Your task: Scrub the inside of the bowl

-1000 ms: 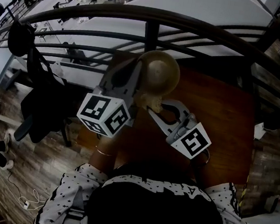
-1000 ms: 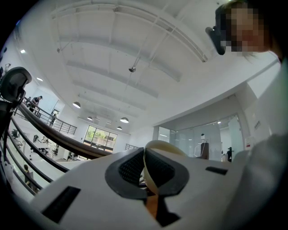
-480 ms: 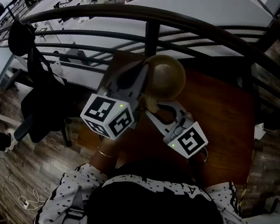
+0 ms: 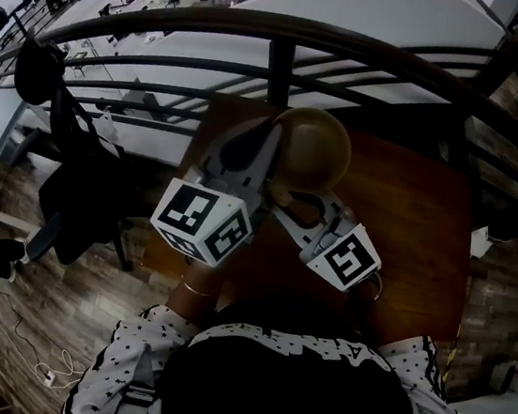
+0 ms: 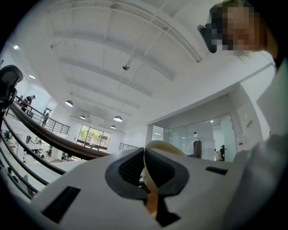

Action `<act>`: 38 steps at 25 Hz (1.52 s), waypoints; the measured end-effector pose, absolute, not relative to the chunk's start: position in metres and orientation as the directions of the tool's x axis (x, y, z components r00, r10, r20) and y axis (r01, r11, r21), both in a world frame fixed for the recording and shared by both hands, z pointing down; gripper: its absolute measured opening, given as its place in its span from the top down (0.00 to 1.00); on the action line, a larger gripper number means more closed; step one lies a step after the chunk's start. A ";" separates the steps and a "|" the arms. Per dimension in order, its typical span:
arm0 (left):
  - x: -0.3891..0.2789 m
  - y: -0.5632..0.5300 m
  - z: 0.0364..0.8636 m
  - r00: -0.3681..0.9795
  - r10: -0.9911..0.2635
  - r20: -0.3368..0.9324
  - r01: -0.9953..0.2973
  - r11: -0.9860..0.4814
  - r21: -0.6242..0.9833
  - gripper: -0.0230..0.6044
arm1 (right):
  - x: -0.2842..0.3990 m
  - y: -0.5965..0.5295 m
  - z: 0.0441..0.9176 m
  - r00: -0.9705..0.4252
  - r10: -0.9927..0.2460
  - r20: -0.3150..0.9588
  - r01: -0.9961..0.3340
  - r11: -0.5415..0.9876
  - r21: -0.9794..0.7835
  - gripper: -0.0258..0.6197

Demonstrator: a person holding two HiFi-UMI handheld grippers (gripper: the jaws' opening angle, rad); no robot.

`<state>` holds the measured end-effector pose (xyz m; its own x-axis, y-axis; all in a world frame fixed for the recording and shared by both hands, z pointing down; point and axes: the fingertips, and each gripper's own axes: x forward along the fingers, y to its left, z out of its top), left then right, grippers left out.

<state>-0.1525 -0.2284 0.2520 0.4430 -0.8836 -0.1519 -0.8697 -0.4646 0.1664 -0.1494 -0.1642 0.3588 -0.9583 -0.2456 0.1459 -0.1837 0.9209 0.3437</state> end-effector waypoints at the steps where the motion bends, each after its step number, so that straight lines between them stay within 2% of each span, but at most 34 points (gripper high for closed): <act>1: -0.152 -0.228 0.252 0.445 -0.882 -0.154 -0.868 -0.467 0.168 0.93 | -0.149 -0.166 0.359 -0.957 -0.253 0.142 -0.192 0.919 0.346 0.87; 38: -0.191 -0.217 0.261 0.370 -0.918 -0.142 -0.902 -0.391 0.180 0.93 | -0.130 -0.179 0.369 -0.927 -0.350 0.132 -0.302 0.909 0.288 0.87</act>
